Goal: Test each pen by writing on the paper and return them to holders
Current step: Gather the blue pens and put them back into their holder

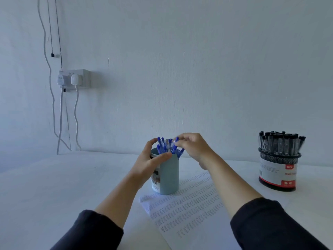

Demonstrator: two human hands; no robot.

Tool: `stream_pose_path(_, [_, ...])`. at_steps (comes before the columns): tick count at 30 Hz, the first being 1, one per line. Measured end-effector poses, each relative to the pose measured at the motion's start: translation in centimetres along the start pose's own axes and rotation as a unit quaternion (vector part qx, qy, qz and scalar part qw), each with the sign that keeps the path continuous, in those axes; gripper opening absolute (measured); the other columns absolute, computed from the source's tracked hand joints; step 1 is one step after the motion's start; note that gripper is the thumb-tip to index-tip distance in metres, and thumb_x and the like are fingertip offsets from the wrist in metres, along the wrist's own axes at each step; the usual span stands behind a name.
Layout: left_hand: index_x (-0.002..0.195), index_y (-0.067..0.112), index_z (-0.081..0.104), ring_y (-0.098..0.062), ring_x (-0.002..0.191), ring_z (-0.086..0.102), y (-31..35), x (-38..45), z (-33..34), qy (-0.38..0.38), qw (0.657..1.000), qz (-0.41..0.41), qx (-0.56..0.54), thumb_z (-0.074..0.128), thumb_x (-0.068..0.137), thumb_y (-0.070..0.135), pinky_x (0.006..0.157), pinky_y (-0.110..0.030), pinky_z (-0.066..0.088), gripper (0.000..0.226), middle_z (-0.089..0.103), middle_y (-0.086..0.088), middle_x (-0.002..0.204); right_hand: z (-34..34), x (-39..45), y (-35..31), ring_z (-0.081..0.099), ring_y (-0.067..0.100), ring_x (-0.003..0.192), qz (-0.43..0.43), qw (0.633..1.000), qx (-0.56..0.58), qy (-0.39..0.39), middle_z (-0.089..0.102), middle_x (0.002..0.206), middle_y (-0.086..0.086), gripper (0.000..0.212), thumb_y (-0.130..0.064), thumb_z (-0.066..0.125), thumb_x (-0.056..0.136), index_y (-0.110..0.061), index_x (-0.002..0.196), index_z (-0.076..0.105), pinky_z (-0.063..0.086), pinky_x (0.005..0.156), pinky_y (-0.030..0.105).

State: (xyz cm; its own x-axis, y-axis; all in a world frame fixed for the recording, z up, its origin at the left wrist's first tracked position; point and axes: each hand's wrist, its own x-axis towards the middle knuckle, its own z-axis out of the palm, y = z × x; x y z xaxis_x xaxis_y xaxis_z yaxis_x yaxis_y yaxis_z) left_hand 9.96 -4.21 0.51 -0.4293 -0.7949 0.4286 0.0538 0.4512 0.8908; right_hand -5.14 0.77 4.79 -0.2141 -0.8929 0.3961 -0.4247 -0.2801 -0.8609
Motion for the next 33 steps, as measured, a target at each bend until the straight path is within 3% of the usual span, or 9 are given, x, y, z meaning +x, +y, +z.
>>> stream_pose_path(3, [0.135, 0.031, 0.037, -0.011, 0.090, 0.062, -0.1, 0.1, -0.2, -0.004, 1.000, -0.009, 0.004, 0.073, 0.081, 0.020, 0.061, -0.016, 0.050, 0.066, 0.062, -0.005, 0.113, -1.9, 0.1, 0.6, 0.050, 0.015, 0.097, 0.079, 0.993, -0.003, -0.090, 0.055, 0.113, 0.000, 0.040, -0.032, 0.067, 0.080, -0.027, 0.117, 0.054, 0.044, 0.078, 0.033])
stream_pose_path(6, [0.134, 0.032, 0.036, -0.010, 0.091, 0.062, -0.2, 0.2, -0.3, -0.010, 1.000, -0.011, 0.018, 0.073, 0.079, 0.014, 0.064, -0.018, 0.053, 0.068, 0.061, 0.000, 0.110, -3.1, -0.1, 1.2, 0.050, 0.019, 0.086, 0.159, 0.969, 0.005, -0.191, 0.053, 0.105, 0.005, 0.060, -0.018, 0.069, 0.082, -0.025, 0.133, 0.039, 0.047, 0.066, 0.031])
stream_pose_path(15, [0.100, 0.045, 0.053, -0.004, 0.080, 0.064, 0.5, 0.5, -0.2, -0.027, 0.999, -0.007, 0.038, 0.073, 0.081, 0.016, 0.064, -0.021, 0.052, 0.040, 0.066, 0.008, 0.094, -0.5, 0.5, 0.0, 0.058, 0.014, 0.056, 0.047, 0.999, 0.022, -0.012, 0.062, 0.072, 0.005, 0.018, -0.009, 0.056, 0.093, -0.008, 0.111, 0.060, 0.049, 0.055, 0.025])
stream_pose_path(18, [0.126, 0.042, 0.040, -0.010, 0.083, 0.063, 0.5, 0.2, -0.3, -0.040, 0.998, -0.031, 0.039, 0.073, 0.079, 0.007, 0.062, -0.022, 0.053, 0.067, 0.061, 0.006, 0.099, -1.9, 0.3, 0.6, 0.055, 0.017, 0.059, 0.104, 0.993, 0.033, 0.051, 0.058, 0.077, 0.006, 0.020, -0.006, 0.047, 0.093, -0.009, 0.110, 0.058, 0.045, 0.053, 0.025])
stream_pose_path(21, [0.143, 0.040, 0.018, -0.016, 0.081, 0.063, 0.7, -0.1, -0.5, -0.053, 0.996, -0.057, 0.045, 0.072, 0.077, -0.005, 0.058, -0.024, 0.053, 0.096, 0.057, -0.002, 0.101, -3.2, -0.1, 3.5, 0.053, 0.024, 0.078, 0.240, 0.938, -0.226, 0.106, 0.056, 0.092, 0.009, 0.031, -0.023, 0.042, 0.089, -0.009, 0.114, 0.054, 0.042, 0.069, 0.028])
stream_pose_path(24, [0.145, 0.038, 0.015, -0.018, 0.080, 0.064, 0.7, -0.1, -0.3, -0.022, 0.997, -0.048, 0.053, 0.074, 0.074, -0.006, 0.062, -0.030, 0.055, 0.103, 0.059, -0.005, 0.099, -3.4, -1.7, 6.7, 0.030, 0.042, 0.134, 0.410, 0.803, -0.433, -0.008, 0.031, 0.150, 0.015, 0.090, -0.073, 0.036, 0.076, -0.020, 0.147, 0.029, 0.028, 0.106, 0.055])
stream_pose_path(29, [0.145, 0.037, 0.016, -0.024, 0.088, 0.064, 0.6, 0.2, 0.0, 0.058, 0.997, -0.017, 0.046, 0.078, 0.073, 0.004, 0.077, -0.043, 0.055, 0.101, 0.059, -0.006, 0.104, -3.2, -2.8, 8.3, 0.022, 0.032, 0.142, 0.433, 0.791, -0.407, -0.145, 0.021, 0.157, 0.004, 0.170, -0.094, 0.056, -0.002, -0.024, 0.149, 0.024, 0.018, 0.114, 0.053])
stream_pose_path(31, [0.144, 0.036, 0.019, -0.023, 0.091, 0.063, 0.6, 0.5, -0.4, 0.099, 0.994, -0.015, 0.033, 0.081, 0.071, 0.009, 0.081, -0.045, 0.054, 0.099, 0.060, -0.007, 0.107, -2.6, -2.9, 7.6, 0.026, 0.030, 0.141, 0.374, 0.802, -0.414, -0.215, 0.022, 0.156, 0.002, 0.170, -0.092, 0.056, -0.004, -0.027, 0.149, 0.023, 0.021, 0.114, 0.051])
stream_pose_path(33, [0.144, 0.031, 0.022, -0.024, 0.097, 0.061, 0.5, 0.8, -0.5, 0.136, 0.990, -0.022, 0.037, 0.085, 0.062, 0.022, 0.087, -0.048, 0.052, 0.103, 0.058, -0.006, 0.114, -2.2, -3.7, 6.0, 0.022, 0.031, 0.141, 0.287, 0.816, -0.434, -0.252, 0.014, 0.156, 0.006, 0.134, -0.093, 0.059, 0.037, -0.031, 0.149, 0.021, 0.024, 0.113, 0.049])
